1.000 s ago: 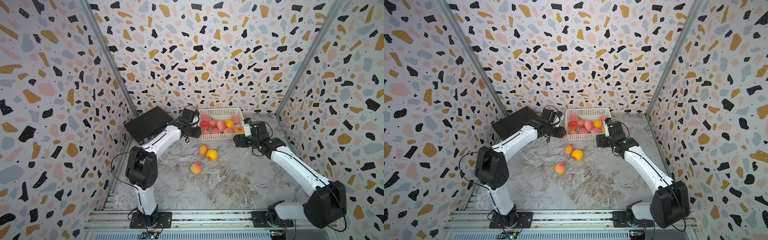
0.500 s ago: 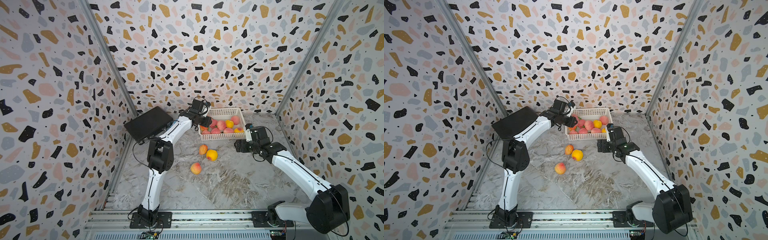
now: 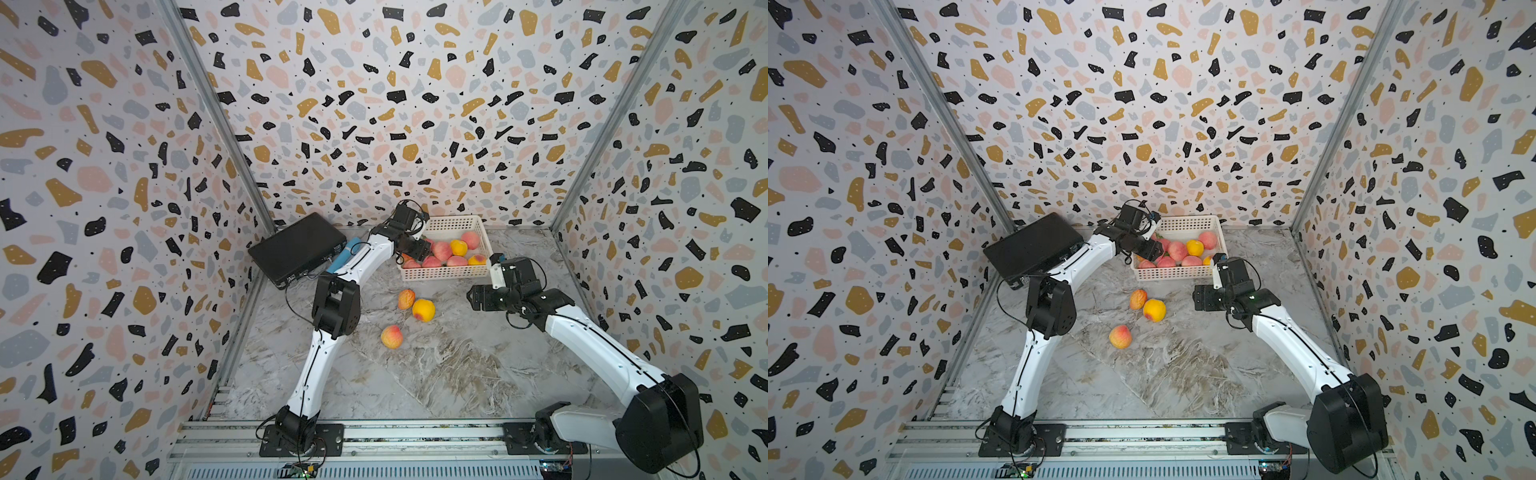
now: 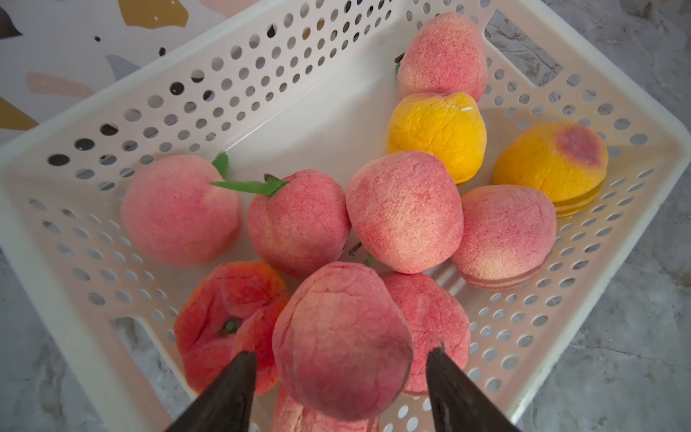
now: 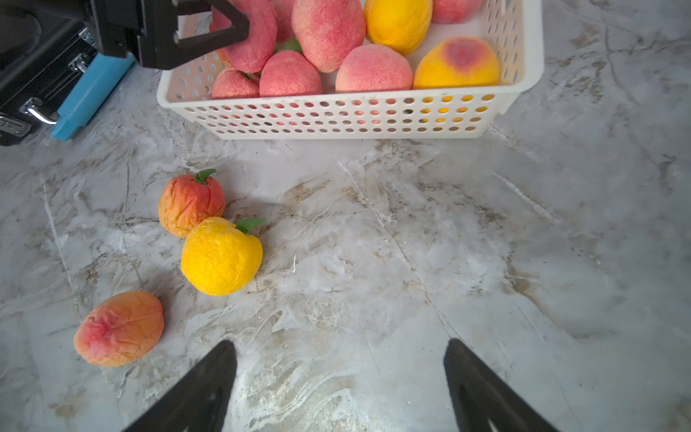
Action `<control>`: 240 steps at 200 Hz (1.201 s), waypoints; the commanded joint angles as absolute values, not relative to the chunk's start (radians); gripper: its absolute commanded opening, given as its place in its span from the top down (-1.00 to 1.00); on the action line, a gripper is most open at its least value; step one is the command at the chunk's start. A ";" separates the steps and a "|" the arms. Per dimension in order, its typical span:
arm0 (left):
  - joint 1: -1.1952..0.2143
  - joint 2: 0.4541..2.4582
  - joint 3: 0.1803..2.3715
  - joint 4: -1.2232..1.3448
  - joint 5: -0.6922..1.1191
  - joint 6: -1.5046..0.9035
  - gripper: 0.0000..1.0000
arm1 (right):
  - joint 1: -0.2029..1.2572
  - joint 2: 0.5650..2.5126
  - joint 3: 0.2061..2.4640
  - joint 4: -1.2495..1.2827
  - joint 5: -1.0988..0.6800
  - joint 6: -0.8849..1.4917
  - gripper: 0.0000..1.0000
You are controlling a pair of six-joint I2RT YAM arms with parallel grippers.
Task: Put the peaches into the basket
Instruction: Place the peach in the basket.
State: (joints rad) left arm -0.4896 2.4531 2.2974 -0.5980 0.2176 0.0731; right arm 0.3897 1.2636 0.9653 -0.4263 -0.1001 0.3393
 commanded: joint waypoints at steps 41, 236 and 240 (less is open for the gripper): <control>-0.493 2.290 2.242 -0.603 0.209 0.067 -0.59 | 0.408 1.256 0.953 -0.413 -0.210 0.335 -0.87; -0.416 1.356 1.027 -0.364 0.201 -0.210 -0.68 | 0.621 1.770 1.174 -0.215 -0.232 0.377 -0.92; -0.416 1.355 1.023 -0.365 0.200 -0.209 -0.69 | 0.621 1.775 1.177 -0.215 -0.232 0.377 -0.92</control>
